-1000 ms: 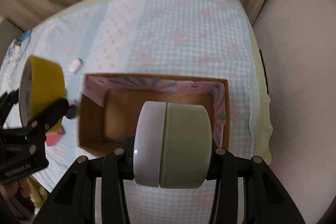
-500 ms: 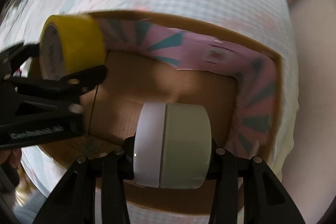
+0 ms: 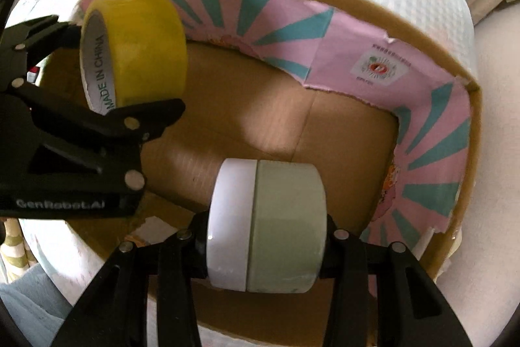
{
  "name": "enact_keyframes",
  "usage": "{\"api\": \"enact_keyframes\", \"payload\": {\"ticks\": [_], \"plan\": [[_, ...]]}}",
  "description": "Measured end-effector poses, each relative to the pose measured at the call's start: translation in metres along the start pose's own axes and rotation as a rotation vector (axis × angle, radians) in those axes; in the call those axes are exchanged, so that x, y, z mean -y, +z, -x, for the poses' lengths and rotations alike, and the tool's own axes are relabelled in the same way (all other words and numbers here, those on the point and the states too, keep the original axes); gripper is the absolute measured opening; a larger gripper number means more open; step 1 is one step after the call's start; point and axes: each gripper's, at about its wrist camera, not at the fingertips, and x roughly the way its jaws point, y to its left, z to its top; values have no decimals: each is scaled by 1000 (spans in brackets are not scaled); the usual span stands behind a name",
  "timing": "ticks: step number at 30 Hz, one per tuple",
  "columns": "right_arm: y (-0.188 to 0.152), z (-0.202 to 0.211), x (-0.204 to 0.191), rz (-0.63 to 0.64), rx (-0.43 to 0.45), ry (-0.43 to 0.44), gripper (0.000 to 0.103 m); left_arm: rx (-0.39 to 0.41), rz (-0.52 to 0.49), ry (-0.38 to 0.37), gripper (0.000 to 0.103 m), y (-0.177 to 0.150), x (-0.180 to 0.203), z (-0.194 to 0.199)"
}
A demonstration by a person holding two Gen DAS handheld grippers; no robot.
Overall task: Organize rigid objects
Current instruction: 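Carry both tape rolls into the cardboard box and open both tools, then move both tools back toward the remaining objects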
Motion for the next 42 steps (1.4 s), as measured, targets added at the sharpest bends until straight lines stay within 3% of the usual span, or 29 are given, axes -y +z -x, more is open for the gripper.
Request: {"api": "enact_keyframes", "payload": {"ticks": [1, 2, 3, 4, 8, 16, 24, 33, 42], "plan": [[-2, 4, 1, 9, 21, -5, 40, 13, -16, 15, 97, 1, 2, 4], [-4, 7, 2, 18, 40, -5, 53, 8, -36, 37, 97, 2, 3, 6], [-5, 9, 3, 15, 42, -6, 97, -2, -42, 45, 103, 3, 4, 7], [-7, 11, 5, 12, 33, -2, 102, -4, -44, 44, 103, 3, 3, 8], [-16, 18, 5, 18, 94, -19, 103, 8, -25, 30, 103, 2, -1, 17], [-40, 16, 5, -1, 107, -47, 103, 33, -24, 49, 103, -4, -4, 37], [-22, 44, -5, -15, 134, -77, 103, 63, -3, 47, 103, -25, -2, 70], [-35, 121, -27, -2, 185, -103, 103, 168, 55, 30, 103, -63, -15, 160], [-45, 185, -88, 8, 252, -135, 103, 263, 140, 96, 103, -129, -82, 242]]}}
